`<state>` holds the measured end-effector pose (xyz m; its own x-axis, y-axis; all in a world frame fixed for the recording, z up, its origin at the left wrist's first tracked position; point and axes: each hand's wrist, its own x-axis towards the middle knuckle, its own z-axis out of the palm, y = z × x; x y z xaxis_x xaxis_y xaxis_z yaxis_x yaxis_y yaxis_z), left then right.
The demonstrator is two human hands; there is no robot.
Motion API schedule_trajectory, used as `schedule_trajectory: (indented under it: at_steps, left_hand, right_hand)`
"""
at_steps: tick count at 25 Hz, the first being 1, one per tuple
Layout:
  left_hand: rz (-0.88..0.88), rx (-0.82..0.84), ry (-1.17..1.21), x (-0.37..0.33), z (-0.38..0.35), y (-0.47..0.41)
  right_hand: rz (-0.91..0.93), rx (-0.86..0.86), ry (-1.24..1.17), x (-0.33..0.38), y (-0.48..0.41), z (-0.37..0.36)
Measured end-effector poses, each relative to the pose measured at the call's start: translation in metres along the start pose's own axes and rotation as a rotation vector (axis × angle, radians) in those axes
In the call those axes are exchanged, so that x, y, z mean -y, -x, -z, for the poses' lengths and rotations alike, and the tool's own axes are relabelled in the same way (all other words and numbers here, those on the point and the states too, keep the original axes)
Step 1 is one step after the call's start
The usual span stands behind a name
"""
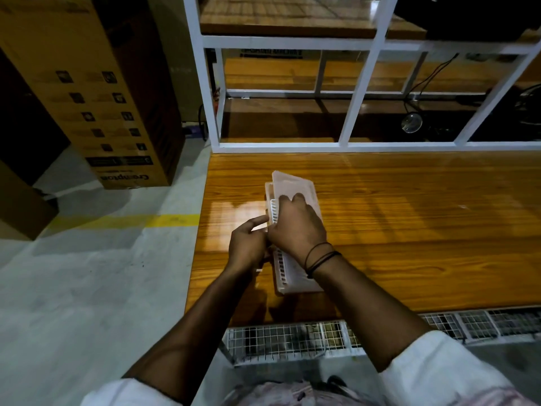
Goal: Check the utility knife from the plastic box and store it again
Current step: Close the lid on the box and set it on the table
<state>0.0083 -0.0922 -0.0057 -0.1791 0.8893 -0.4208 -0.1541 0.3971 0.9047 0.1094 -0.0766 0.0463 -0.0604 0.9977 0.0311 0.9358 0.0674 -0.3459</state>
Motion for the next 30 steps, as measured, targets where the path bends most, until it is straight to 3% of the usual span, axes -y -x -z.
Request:
schedule_trajectory:
  at_steps: [4,11,14,17,19,30]
  left_hand:
    - [0.006,-0.017,-0.007,0.004,0.006,-0.003]
    - [0.069,0.05,0.174,0.003,0.004,-0.002]
    - [0.113,0.054,0.241,0.007,0.002,-0.005]
    - [0.102,0.01,0.156,0.014,0.006,-0.005]
    - [0.079,0.023,0.131,0.02,0.01,0.004]
    - [0.124,0.155,0.113,0.034,0.029,0.063]
  right_hand:
    - [0.029,0.047,0.068,0.005,0.0,-0.015]
    - [0.066,0.131,-0.067,-0.009,-0.005,-0.02]
    - [0.082,0.029,-0.187,-0.028,-0.001,-0.012]
    - [-0.002,-0.129,-0.204,-0.061,0.015,-0.003]
    - [-0.073,-0.14,-0.215,-0.085,0.027,0.0]
    - [-0.437,0.139,-0.834,-0.114,0.084,-0.002]
